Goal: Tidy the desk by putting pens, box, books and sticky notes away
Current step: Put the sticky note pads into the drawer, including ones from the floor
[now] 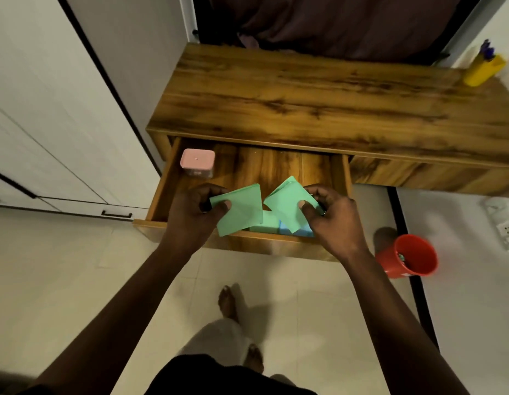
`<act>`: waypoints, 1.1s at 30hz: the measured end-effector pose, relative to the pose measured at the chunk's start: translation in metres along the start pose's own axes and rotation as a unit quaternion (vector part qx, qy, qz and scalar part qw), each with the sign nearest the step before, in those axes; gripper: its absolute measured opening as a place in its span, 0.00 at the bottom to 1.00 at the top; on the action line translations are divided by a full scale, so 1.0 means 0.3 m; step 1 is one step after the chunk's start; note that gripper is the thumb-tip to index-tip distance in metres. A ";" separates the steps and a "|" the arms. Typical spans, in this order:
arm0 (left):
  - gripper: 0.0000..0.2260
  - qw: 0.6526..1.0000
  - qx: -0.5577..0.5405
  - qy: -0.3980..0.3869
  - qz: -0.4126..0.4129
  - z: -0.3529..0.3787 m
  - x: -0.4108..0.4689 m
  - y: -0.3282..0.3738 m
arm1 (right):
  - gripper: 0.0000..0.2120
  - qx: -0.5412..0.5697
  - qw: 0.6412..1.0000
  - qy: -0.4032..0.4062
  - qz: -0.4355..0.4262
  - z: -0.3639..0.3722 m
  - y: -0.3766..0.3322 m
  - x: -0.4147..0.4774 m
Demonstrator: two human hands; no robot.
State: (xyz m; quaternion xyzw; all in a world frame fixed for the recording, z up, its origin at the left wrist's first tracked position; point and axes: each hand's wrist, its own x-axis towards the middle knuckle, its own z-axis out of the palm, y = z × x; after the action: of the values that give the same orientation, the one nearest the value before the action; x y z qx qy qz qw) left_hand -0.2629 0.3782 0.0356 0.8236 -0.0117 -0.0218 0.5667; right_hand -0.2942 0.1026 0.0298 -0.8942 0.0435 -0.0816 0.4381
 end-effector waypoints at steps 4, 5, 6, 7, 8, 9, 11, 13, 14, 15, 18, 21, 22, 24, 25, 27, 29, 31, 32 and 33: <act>0.07 1.000 0.001 -0.025 -0.003 0.051 0.116 -0.030 | 0.09 -0.010 1.000 0.002 0.016 -0.027 0.040 0.091; 0.07 0.999 0.001 -0.033 -0.004 0.063 0.148 -0.038 | 0.09 -0.014 1.000 0.003 0.018 -0.031 0.048 0.114; 0.06 0.999 -0.001 -0.040 -0.007 0.073 0.177 -0.047 | 0.08 -0.017 1.000 0.004 0.022 -0.033 0.057 0.134; 0.05 0.999 -0.004 -0.047 -0.011 0.085 0.218 -0.056 | 0.08 -0.020 0.999 0.005 0.030 -0.036 0.069 0.160; 0.05 0.999 -0.002 -0.051 -0.014 0.098 0.256 -0.070 | 0.08 -0.022 0.999 0.005 0.039 -0.038 0.082 0.183; 0.05 0.998 0.007 -0.053 -0.019 0.113 0.297 -0.084 | 0.08 -0.023 0.999 0.003 0.048 -0.038 0.095 0.211; 0.05 0.997 0.041 -0.058 -0.029 0.142 0.361 -0.111 | 0.08 -0.028 0.998 -0.015 0.060 -0.039 0.116 0.256; 0.07 0.995 0.067 -0.066 -0.033 0.167 0.429 -0.147 | 0.07 -0.035 0.996 -0.028 0.075 -0.039 0.136 0.304; 0.07 0.993 0.083 -0.076 -0.027 0.177 0.462 -0.163 | 0.07 -0.041 0.995 -0.030 0.083 -0.039 0.146 0.324; 0.07 0.991 0.097 -0.089 -0.019 0.188 0.492 -0.178 | 0.07 -0.049 0.994 -0.032 0.090 -0.040 0.154 0.341; 0.06 0.985 0.115 -0.125 -0.016 0.223 0.572 -0.215 | 0.07 -0.071 0.992 -0.034 0.094 -0.043 0.184 0.393; 0.07 0.984 0.109 -0.136 -0.026 0.269 0.603 -0.223 | 0.09 -0.073 0.992 -0.040 0.095 -0.043 0.217 0.429; 0.08 0.984 0.108 -0.138 -0.023 0.285 0.616 -0.226 | 0.09 -0.071 0.992 -0.042 0.097 -0.043 0.234 0.447; 0.08 0.984 0.104 -0.142 -0.022 0.316 0.645 -0.238 | 0.10 -0.078 0.991 -0.050 0.098 -0.043 0.269 0.490; 0.08 0.984 0.101 -0.148 -0.022 0.334 0.661 -0.252 | 0.11 -0.086 0.990 -0.056 0.094 -0.042 0.287 0.513; 0.08 0.981 0.108 -0.159 -0.020 0.369 0.686 -0.290 | 0.13 -0.100 0.988 -0.075 0.086 -0.036 0.322 0.562; 0.08 0.979 0.123 -0.160 -0.026 0.406 0.710 -0.324 | 0.13 -0.104 0.986 -0.100 0.077 -0.033 0.353 0.612; 0.08 0.978 0.129 -0.160 -0.043 0.439 0.726 -0.356 | 0.13 -0.116 0.984 -0.113 0.074 -0.029 0.380 0.652; 0.08 0.977 0.132 -0.161 -0.053 0.458 0.736 -0.371 | 0.13 -0.127 0.982 -0.115 0.076 -0.028 0.394 0.673; 0.09 0.974 0.141 -0.164 -0.064 0.472 0.744 -0.385 | 0.13 -0.135 0.981 -0.116 0.079 -0.025 0.406 0.691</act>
State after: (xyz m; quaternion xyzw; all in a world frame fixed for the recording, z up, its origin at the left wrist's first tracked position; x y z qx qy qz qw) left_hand -0.0476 0.2774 -0.1277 0.8792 -0.0552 -0.1911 0.4330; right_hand -0.0926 -0.0089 -0.0397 -0.9421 0.0733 0.0643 0.3209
